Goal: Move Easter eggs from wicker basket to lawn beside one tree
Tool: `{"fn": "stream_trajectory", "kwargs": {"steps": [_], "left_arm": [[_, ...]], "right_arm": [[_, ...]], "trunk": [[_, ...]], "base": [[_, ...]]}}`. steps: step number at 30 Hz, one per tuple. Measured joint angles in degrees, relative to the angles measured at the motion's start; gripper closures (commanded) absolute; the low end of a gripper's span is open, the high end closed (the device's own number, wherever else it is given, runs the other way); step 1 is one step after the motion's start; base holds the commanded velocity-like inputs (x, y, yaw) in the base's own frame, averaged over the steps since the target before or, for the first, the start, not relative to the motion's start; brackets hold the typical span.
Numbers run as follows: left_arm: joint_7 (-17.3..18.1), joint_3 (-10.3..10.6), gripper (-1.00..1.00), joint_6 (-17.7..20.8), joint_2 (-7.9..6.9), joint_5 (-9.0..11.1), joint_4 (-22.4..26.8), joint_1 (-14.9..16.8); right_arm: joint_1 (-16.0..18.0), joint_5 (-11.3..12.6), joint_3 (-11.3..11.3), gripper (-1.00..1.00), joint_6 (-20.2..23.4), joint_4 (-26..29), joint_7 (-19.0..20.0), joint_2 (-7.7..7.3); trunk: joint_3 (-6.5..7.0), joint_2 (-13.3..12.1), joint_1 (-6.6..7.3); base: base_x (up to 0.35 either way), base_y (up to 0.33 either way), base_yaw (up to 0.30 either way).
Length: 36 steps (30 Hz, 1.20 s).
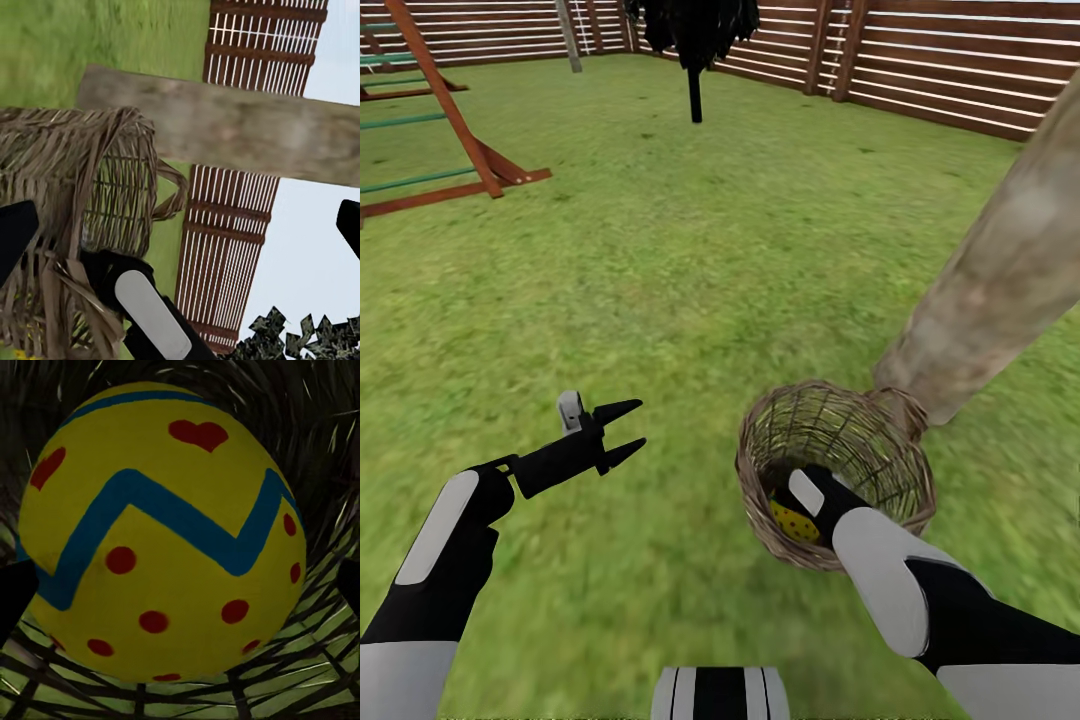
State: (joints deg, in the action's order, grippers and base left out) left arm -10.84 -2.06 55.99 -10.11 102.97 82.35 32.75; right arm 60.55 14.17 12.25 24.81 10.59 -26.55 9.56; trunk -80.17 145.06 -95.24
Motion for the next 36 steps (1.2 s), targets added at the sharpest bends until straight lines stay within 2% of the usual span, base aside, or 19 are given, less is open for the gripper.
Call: {"fn": "stream_trajectory", "kwargs": {"steps": [10,15,16,19,31,36], "left_arm": [[0.01,0.00,-1.00,0.00,0.00,0.01,0.04,0.00],[0.02,0.00,-1.00,0.00,0.01,0.01,0.02,0.00],[0.02,0.00,-1.00,0.00,0.00,0.00,0.03,0.00],[0.01,0.00,-1.00,0.00,0.00,0.05,0.01,0.00],[0.01,0.00,-1.00,0.00,-0.03,0.14,-0.01,0.00],[0.01,0.00,-1.00,-0.01,0.00,0.19,0.05,0.00]], "right_arm": [[0.07,-0.33,-0.33,-1.00,0.01,0.06,0.70,-0.34],[0.08,-0.39,0.23,-1.00,0.78,2.81,0.69,-0.32],[0.08,-0.50,0.30,1.00,1.77,3.71,0.73,-0.34],[0.07,-0.66,0.20,1.00,3.81,5.00,0.78,-0.36],[0.06,-0.87,0.30,1.00,4.02,5.07,0.78,-0.32],[0.04,-1.10,-0.15,1.00,3.84,2.22,0.74,-0.08]], "trunk": [[-2.20,0.14,-0.24],[-3.31,0.22,-0.34],[-3.53,0.24,-0.37],[-3.76,0.25,-0.40],[-3.76,0.25,-0.40],[-2.67,0.17,-0.29]], "base": [[0.000,0.000,0.000],[0.000,0.000,0.000],[0.000,0.000,0.000],[0.000,0.000,0.000],[0.000,0.000,0.000],[0.000,0.000,0.000]]}}
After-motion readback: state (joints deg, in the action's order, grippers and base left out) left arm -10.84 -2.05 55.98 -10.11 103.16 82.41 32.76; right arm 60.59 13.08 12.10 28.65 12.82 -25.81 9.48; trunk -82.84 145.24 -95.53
